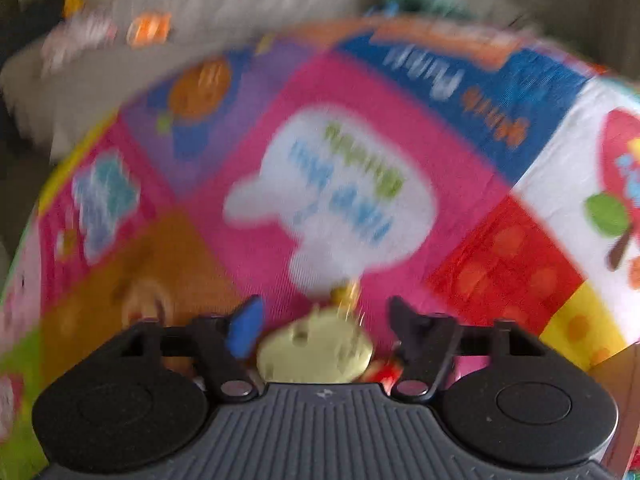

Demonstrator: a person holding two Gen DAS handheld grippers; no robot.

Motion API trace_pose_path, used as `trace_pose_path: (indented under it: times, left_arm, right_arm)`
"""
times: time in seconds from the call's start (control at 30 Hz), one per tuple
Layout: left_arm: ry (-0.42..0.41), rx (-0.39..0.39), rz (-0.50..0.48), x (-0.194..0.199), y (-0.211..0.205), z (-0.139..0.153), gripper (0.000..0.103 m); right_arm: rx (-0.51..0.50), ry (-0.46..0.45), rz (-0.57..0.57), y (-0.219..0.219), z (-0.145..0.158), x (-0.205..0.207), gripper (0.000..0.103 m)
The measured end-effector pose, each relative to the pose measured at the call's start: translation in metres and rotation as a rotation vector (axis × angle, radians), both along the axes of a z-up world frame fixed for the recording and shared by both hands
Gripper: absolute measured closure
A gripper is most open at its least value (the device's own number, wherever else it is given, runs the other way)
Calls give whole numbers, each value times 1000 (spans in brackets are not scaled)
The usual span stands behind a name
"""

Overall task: Organize objects
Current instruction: 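Carry wafer pack with left tool while right tool reaches toward white battery charger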

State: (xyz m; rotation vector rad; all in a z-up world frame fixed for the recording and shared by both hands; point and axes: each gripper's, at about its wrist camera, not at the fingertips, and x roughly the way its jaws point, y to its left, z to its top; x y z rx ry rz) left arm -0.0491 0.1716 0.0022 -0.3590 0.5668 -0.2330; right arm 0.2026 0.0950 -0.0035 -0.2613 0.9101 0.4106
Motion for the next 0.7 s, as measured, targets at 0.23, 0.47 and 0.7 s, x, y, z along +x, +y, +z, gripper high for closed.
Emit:
trace_pose_path:
  times: [0.23, 0.47, 0.7]
  left_arm:
    - [22, -85, 5, 7, 10, -14, 77]
    - [11, -138, 40, 5, 19, -10, 77]
    - [-30, -81, 150, -14, 43, 16, 77]
  right_arm:
    - [-142, 35, 184, -53, 3, -87, 48]
    - [-33, -125, 154, -92, 45, -174, 38]
    - [148, -9, 110, -67, 6, -194, 13]
